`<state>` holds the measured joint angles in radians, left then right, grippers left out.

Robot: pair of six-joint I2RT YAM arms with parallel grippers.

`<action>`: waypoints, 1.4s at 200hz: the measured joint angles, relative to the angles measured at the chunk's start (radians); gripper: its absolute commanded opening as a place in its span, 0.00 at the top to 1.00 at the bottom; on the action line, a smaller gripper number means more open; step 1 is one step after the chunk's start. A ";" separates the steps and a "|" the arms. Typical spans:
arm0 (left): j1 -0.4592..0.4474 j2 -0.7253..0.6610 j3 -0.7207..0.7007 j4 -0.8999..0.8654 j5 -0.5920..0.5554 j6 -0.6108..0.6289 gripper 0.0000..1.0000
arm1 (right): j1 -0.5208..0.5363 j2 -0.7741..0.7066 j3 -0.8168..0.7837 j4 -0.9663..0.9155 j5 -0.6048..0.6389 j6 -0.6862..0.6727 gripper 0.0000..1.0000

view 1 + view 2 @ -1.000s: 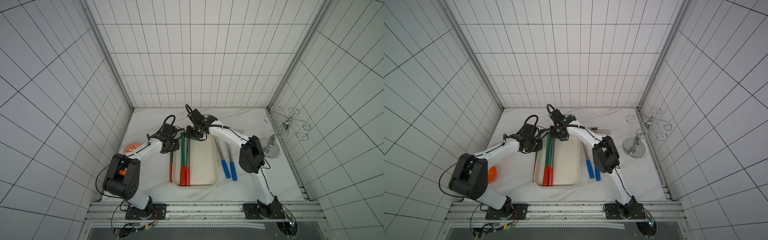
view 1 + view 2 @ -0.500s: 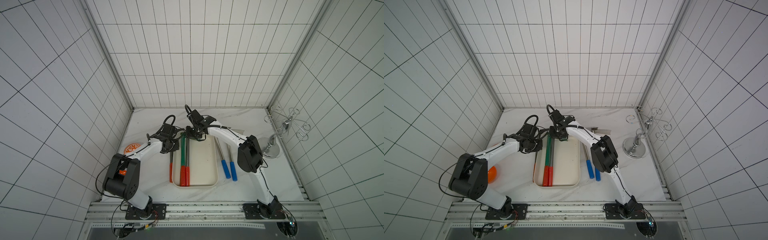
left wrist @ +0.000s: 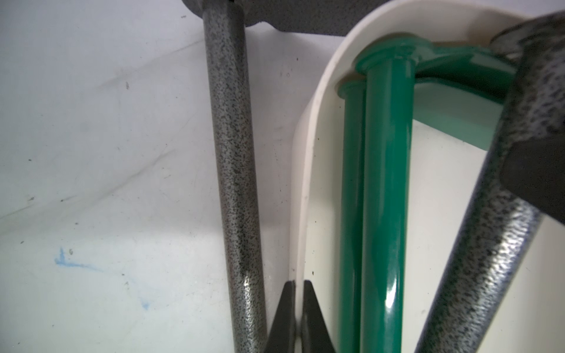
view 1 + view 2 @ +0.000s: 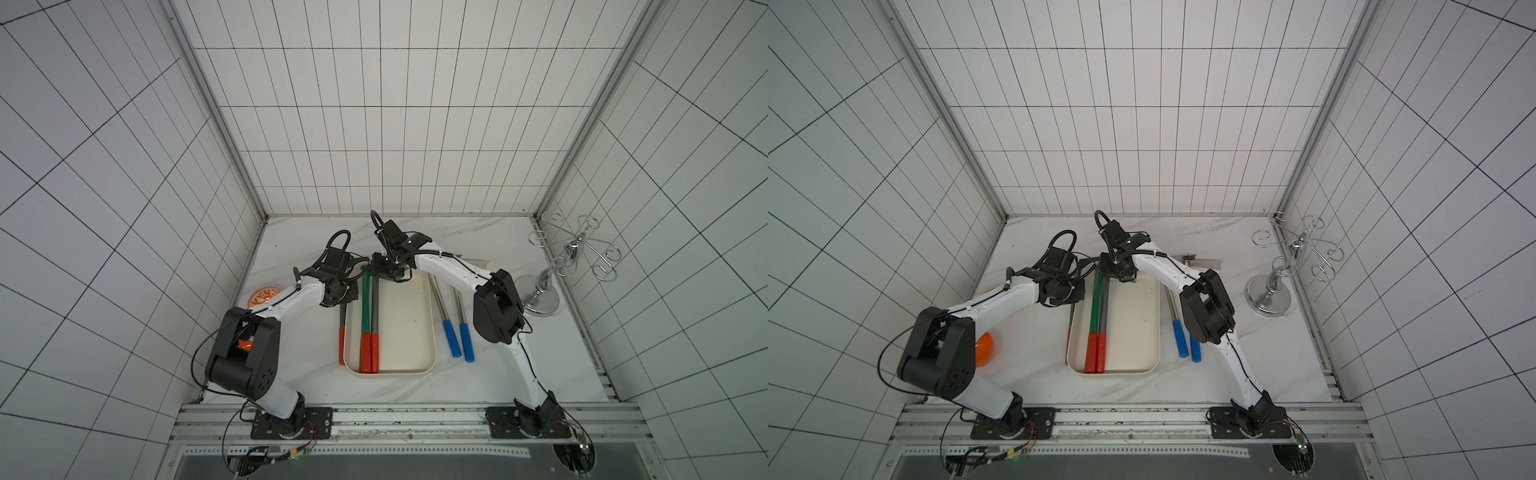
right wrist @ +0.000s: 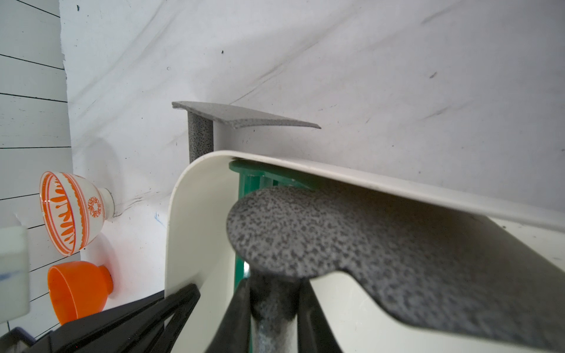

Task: Put the small hoe into the storage box
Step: Place the hoe in the storage box.

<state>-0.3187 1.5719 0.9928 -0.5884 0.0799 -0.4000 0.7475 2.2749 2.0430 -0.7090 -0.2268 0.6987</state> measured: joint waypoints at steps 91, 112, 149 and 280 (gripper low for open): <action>0.001 0.000 0.000 0.000 0.003 0.000 1.00 | -0.003 0.030 0.031 -0.002 -0.027 -0.004 0.98; 0.001 0.000 0.000 0.000 0.004 0.000 1.00 | -0.003 0.037 0.042 -0.007 -0.027 -0.005 0.93; 0.001 0.000 0.000 0.000 0.004 0.000 1.00 | -0.003 0.046 0.052 -0.008 -0.034 -0.006 0.81; 0.002 0.000 0.002 -0.002 0.005 0.000 1.00 | 0.019 0.076 0.060 -0.055 -0.044 -0.004 0.65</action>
<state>-0.3168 1.5715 0.9947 -0.5907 0.0845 -0.4000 0.7662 2.3505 2.1029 -0.7643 -0.2710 0.6945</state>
